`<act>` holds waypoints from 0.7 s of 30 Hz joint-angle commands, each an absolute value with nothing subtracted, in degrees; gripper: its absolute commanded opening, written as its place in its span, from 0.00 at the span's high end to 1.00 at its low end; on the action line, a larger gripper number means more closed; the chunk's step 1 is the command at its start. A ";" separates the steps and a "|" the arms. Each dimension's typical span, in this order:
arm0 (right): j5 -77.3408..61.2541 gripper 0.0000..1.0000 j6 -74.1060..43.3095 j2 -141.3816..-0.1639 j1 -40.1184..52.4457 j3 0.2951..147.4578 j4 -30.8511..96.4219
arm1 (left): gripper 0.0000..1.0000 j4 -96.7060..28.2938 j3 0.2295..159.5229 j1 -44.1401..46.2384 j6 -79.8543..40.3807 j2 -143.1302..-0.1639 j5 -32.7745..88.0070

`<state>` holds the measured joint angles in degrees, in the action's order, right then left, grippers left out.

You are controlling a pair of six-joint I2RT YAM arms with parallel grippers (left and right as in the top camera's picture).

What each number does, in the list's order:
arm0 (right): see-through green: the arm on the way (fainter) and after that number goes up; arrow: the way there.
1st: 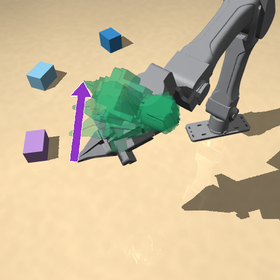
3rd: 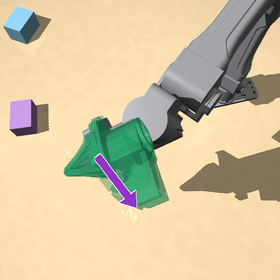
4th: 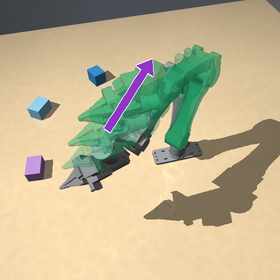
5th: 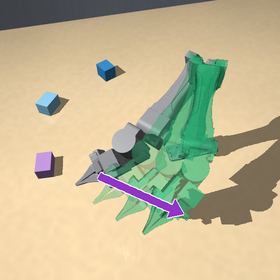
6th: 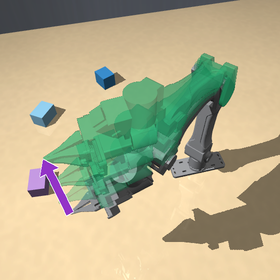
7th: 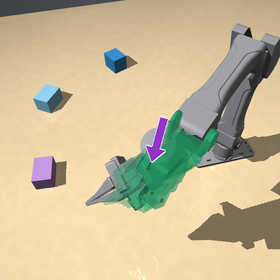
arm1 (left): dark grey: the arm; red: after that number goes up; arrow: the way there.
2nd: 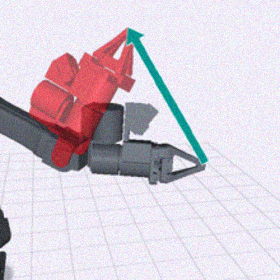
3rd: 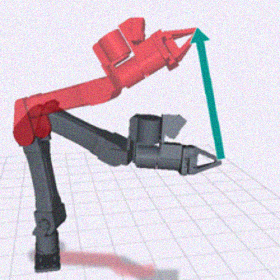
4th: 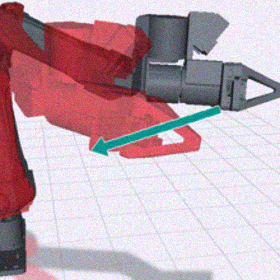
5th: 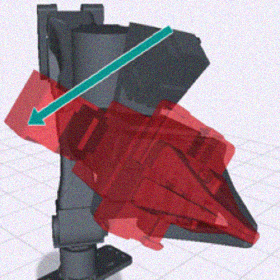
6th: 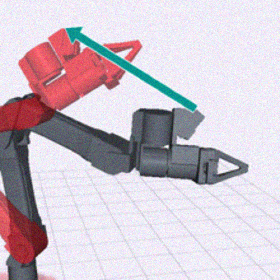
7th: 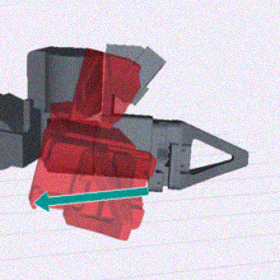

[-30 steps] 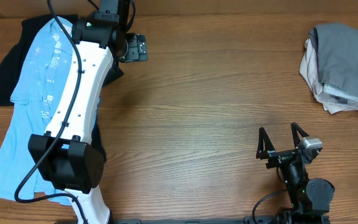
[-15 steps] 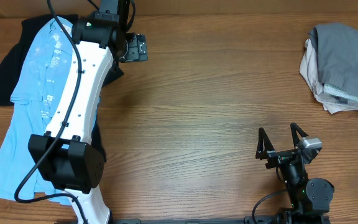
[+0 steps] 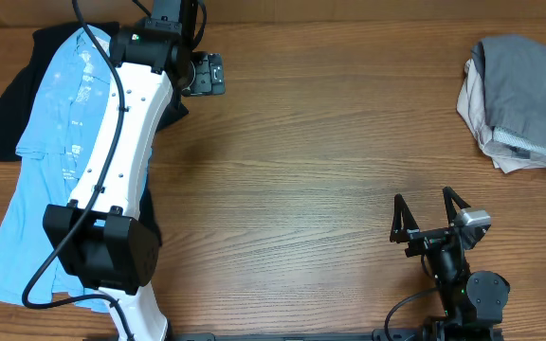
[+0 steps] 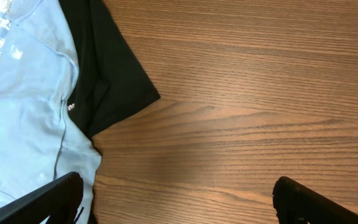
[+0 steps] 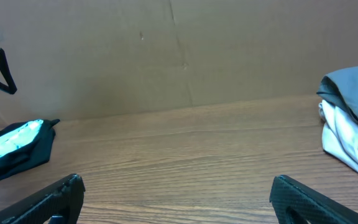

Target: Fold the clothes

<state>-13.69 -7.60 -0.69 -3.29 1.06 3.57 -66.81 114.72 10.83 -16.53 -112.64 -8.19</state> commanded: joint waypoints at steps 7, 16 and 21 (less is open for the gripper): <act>-13.56 0.00 -7.42 -0.19 -2.96 0.45 3.33 | 0.00 -56.60 114.43 13.15 -18.28 -105.91 -7.64; -13.56 0.00 -7.42 -0.19 -2.96 0.45 3.33 | 0.00 -36.45 97.32 12.69 -18.28 -89.76 -7.66; -13.56 0.00 -7.42 -0.19 -2.96 0.45 3.33 | 0.00 -27.55 79.29 9.67 -19.55 -77.91 -7.38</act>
